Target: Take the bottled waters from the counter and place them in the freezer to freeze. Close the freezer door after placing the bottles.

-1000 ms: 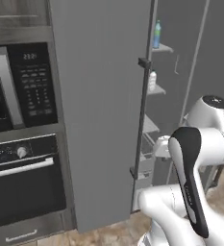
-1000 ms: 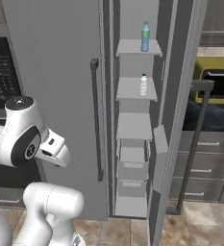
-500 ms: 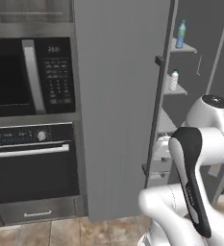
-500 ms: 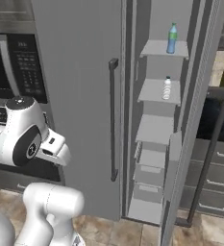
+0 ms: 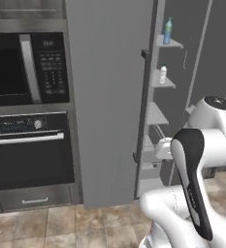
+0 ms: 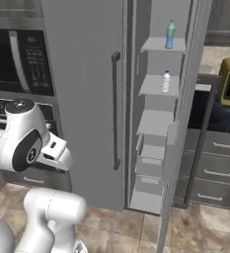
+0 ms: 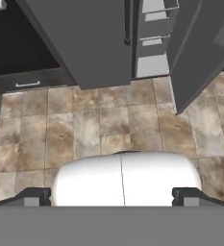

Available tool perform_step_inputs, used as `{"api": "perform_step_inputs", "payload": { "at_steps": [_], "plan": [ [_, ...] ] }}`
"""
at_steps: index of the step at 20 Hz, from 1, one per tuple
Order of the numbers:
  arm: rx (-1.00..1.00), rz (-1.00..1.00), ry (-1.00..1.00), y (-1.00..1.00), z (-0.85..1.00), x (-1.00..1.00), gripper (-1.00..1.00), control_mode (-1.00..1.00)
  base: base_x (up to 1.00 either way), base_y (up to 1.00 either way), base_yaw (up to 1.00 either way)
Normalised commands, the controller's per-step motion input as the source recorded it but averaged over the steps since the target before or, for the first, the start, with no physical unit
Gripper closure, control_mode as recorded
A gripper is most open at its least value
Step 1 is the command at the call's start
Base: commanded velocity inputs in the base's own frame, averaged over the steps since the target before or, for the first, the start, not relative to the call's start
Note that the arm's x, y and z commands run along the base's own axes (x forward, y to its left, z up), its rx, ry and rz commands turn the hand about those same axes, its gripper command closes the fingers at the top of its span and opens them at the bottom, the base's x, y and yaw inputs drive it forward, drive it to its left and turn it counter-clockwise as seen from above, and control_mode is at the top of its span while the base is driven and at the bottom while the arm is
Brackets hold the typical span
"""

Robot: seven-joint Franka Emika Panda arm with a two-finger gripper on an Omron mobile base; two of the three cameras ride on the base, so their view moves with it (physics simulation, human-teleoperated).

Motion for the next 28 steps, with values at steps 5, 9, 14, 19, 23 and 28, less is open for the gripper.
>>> {"api": "perform_step_inputs", "payload": {
  "at_steps": [5,9,14,19,23,28],
  "plan": [
    [0.0,0.0,0.0,0.0,0.0,0.0,-1.0,1.0,-0.1,-0.94,0.0],
    [0.0,0.0,0.0,0.0,0.0,0.0,-1.0,1.0,-0.11,-0.91,0.0],
    [0.0,0.0,0.0,0.0,0.0,0.0,-1.0,1.0,-0.06,-0.57,-0.02],
    [0.0,0.0,0.0,0.0,0.0,0.0,-1.0,1.0,0.0,-0.21,0.0],
    [0.0,0.0,0.0,0.0,0.0,0.0,-1.0,1.0,0.0,-0.37,-0.09],
    [0.0,0.0,0.0,0.0,0.0,0.0,-1.0,1.0,0.04,-0.1,-0.18]
  ]
}}
